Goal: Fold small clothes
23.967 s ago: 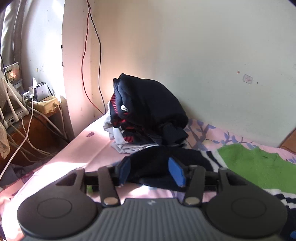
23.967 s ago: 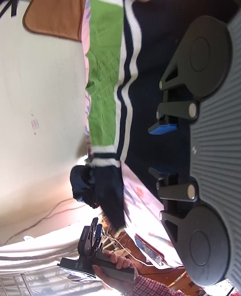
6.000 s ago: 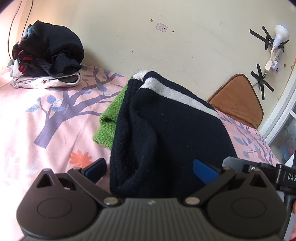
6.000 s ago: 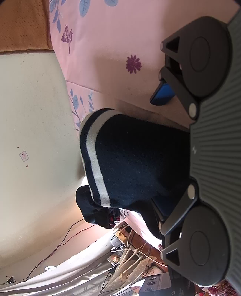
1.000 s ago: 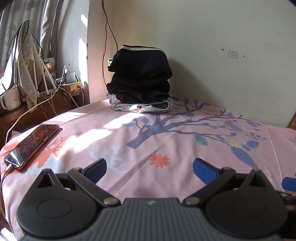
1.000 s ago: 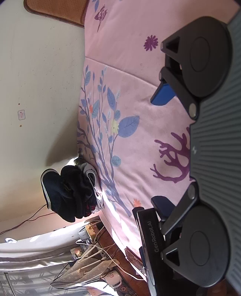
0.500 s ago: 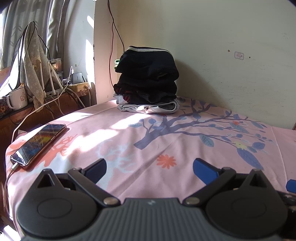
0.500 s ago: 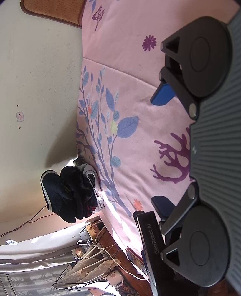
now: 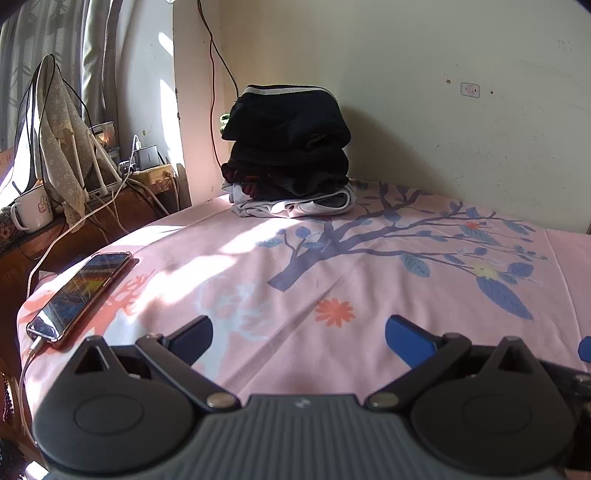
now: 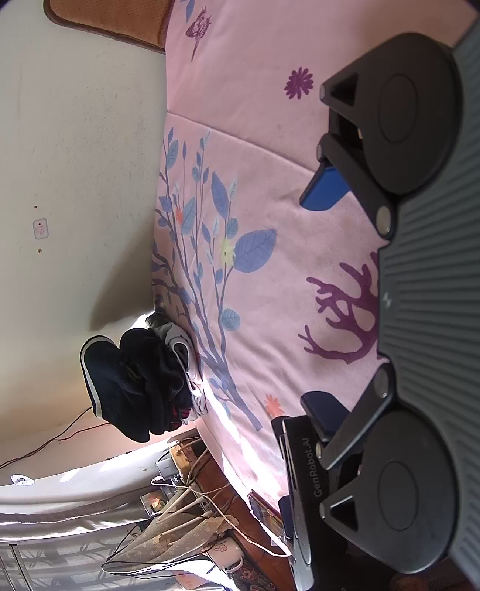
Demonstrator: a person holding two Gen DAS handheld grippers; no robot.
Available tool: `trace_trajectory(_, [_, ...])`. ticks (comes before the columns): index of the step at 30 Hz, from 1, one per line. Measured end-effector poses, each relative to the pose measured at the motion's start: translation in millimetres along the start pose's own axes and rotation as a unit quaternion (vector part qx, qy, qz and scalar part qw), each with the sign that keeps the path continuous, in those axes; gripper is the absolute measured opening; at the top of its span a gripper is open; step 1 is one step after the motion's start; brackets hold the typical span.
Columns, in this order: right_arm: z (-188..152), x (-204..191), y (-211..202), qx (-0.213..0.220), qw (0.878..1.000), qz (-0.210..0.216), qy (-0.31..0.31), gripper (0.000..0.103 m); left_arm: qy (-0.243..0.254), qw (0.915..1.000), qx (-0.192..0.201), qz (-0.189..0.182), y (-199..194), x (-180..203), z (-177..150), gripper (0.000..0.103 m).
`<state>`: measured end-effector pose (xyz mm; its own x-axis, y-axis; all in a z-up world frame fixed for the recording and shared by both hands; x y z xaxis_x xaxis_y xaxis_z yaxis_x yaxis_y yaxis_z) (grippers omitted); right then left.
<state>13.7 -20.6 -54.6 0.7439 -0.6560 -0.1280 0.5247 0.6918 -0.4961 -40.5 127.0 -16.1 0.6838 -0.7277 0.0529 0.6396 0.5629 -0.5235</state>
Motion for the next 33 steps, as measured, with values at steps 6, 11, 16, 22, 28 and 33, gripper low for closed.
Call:
trace_trajectory(6, [0,0,0,0.0,1.0,0.001,-0.002,0.103,-0.033,0.9992,0.021,0.008,-9,-11,5,0.103])
trace_trajectory(11, [0,-1,0,0.001,1.0,0.002,-0.006,0.103,-0.036,0.9985,0.034,0.022,-16,-21,12,0.103])
trace_trajectory(16, [1,-1,0,0.001,1.0,0.003,-0.006,0.103,-0.037,0.9985,0.028,0.03,-15,-26,15,0.103])
trace_trajectory(22, [0,-1,-1,0.001,1.0,0.003,-0.007,0.103,-0.015,0.9991,0.018,0.035,-13,-27,13,0.103])
trace_trajectory(28, [1,-1,0,0.0,1.0,0.003,-0.008,0.103,-0.001,0.9991,0.008,0.041,-11,-26,11,0.103])
trace_trajectory(33, [1,-1,0,0.0,1.0,0.003,-0.008,0.103,0.005,0.9991,-0.007,0.043,-8,-27,9,0.103])
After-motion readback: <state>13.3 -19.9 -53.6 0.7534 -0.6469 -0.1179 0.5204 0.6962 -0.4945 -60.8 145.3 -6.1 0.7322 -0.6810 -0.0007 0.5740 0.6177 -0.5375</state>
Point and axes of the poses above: each gripper's, at about its wrist camera, not at the fingertips, and y roughly the way its jaws point, x to its right, z to its top, the point moved 7 cm from there along y, roughly the way its jaws point, and after that the axes turned 10 degrees about -y, right-handed, at the moved point
